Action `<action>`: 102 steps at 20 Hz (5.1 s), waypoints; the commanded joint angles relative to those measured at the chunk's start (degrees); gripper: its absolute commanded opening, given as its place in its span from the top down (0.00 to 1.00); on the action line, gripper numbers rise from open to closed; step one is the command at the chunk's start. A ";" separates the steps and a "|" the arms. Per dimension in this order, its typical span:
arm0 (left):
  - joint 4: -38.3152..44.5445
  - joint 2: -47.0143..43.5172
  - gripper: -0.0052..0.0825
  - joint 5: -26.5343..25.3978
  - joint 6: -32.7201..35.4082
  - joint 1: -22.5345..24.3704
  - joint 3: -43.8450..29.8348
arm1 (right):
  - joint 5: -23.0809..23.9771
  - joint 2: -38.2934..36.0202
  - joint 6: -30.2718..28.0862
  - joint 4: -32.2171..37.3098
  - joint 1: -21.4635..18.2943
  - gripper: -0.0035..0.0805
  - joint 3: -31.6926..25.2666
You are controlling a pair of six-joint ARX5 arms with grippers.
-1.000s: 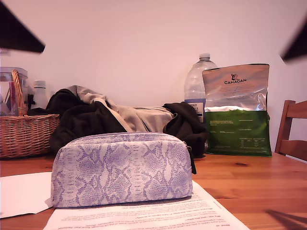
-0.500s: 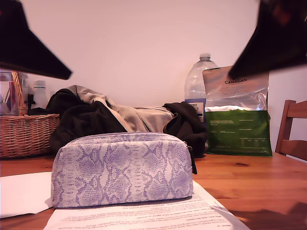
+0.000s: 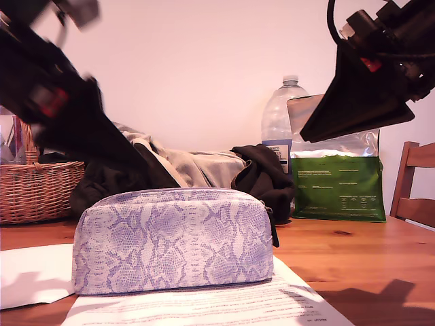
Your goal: Open the zipper in the zip bag in front of you
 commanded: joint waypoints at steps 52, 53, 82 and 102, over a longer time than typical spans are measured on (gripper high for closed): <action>2.16 13.55 0.96 -0.92 2.23 -0.15 4.83 | 0.81 33.83 -16.41 29.20 -2.58 0.82 0.90; 2.16 13.55 0.96 -0.92 2.23 -0.15 4.83 | 0.28 33.83 -16.41 29.42 -2.40 0.86 0.90; -0.44 13.57 0.96 -2.23 2.21 -0.15 4.83 | 17.53 25.51 -24.63 25.42 4.83 0.97 3.04; -1.20 13.57 0.96 -2.19 0.98 -1.25 4.83 | 24.17 25.53 -25.44 23.87 16.24 0.97 9.11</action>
